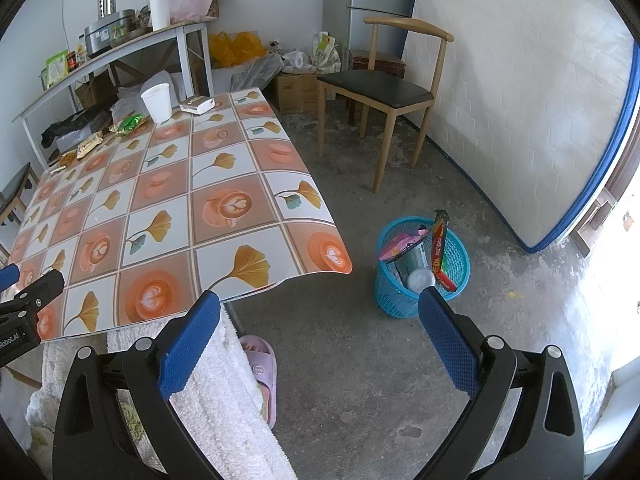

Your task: Collect trash

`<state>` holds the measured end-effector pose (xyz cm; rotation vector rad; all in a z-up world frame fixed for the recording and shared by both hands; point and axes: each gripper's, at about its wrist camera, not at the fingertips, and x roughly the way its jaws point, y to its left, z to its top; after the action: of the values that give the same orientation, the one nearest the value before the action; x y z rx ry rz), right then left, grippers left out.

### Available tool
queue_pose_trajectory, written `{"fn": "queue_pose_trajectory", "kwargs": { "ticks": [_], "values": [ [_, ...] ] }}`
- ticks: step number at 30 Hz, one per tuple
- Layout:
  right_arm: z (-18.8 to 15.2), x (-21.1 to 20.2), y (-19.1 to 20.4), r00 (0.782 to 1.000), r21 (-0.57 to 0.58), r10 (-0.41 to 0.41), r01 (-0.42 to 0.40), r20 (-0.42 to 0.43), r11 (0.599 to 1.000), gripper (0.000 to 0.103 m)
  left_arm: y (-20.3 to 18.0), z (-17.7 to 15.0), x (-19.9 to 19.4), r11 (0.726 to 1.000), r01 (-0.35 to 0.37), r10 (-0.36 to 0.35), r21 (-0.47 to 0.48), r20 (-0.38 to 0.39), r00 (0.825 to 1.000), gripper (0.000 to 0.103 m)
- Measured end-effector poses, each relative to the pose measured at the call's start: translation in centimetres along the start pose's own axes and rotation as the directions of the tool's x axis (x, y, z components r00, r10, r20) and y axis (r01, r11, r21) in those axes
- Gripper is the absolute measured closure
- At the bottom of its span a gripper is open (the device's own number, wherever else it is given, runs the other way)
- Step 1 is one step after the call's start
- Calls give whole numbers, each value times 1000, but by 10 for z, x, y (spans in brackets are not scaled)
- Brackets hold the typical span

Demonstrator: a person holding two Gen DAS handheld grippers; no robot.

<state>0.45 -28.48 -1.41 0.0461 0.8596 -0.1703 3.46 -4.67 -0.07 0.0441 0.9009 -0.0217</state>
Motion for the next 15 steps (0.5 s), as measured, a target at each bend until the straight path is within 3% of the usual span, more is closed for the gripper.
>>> {"fn": "queue_pose_trajectory", "kwargs": {
  "ticks": [15],
  "values": [
    [0, -1, 1, 1000, 2, 0, 0, -2, 1000, 7, -2, -1, 1, 1000, 2, -2, 0, -4, 1000, 9]
  ]
}}
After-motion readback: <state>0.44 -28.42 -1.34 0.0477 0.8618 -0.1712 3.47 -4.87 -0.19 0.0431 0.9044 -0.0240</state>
